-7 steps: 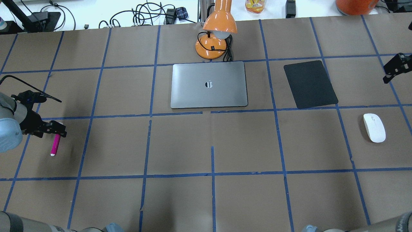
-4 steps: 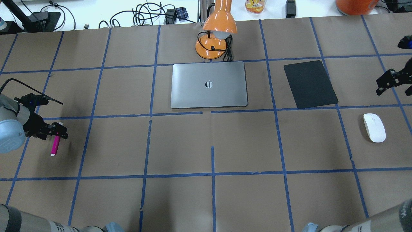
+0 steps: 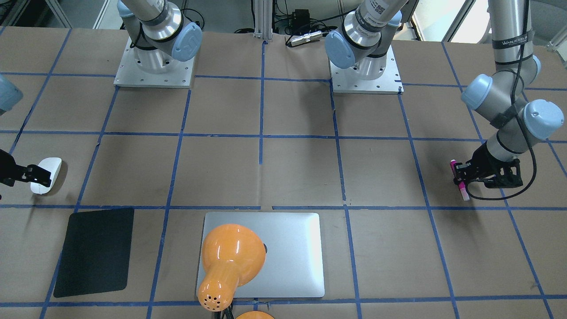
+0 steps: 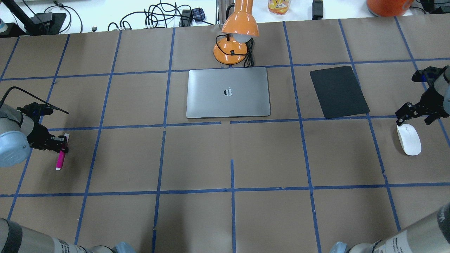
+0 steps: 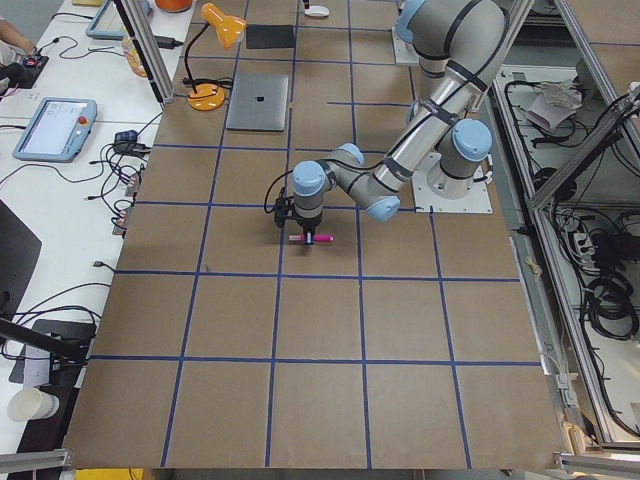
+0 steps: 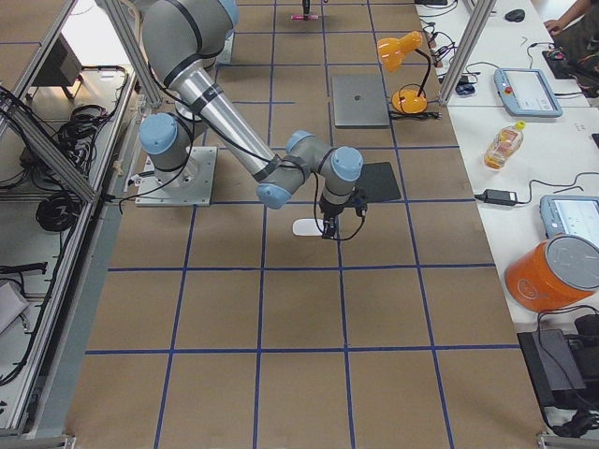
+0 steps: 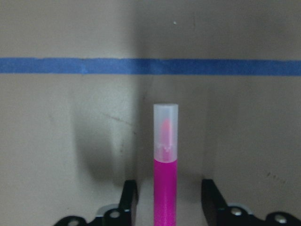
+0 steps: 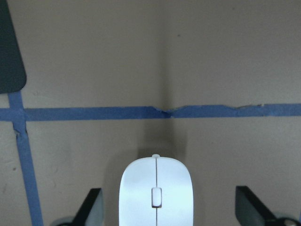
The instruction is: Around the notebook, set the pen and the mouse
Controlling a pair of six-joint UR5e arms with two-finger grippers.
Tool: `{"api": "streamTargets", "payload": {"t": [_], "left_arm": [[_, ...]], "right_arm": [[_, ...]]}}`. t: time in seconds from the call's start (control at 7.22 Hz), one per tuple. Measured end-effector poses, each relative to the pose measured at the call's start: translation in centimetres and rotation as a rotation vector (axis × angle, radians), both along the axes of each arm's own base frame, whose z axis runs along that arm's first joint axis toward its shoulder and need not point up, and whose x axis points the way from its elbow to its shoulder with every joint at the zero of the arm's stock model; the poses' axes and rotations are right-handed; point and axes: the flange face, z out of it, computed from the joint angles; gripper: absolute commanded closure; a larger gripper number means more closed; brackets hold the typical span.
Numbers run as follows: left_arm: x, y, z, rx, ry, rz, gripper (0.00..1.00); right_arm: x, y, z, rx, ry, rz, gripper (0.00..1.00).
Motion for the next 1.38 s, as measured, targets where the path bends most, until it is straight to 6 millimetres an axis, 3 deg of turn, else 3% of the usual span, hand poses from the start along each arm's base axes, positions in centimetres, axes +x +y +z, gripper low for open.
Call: {"api": "streamTargets", "payload": {"t": [0.28, 0.42, 0.83, 1.11, 1.38], "left_arm": [[-1.4, -0.1, 0.7, 0.013, 0.011, 0.160, 1.00], [-4.4, -0.9, 1.4, 0.027, 0.020, 0.285, 1.00], [-21.1, -3.6, 3.6, 0.023, 0.002, 0.593, 1.00], [-32.6, -3.3, 3.2, 0.023, 0.003, 0.808, 1.00], [-43.4, -1.7, 3.3, 0.016, 0.008, 1.019, 1.00]], "right_arm": [[0.2, 0.4, -1.3, 0.024, -0.010, -0.003, 0.00], [0.4, 0.6, -1.8, 0.038, -0.018, -0.002, 0.00], [0.7, 1.1, -2.5, 0.058, -0.031, 0.000, 0.06], [0.8, 1.3, -2.6, 0.061, -0.034, 0.002, 0.32], [0.8, 1.4, -2.6, 0.062, -0.034, 0.001, 0.58]]}}
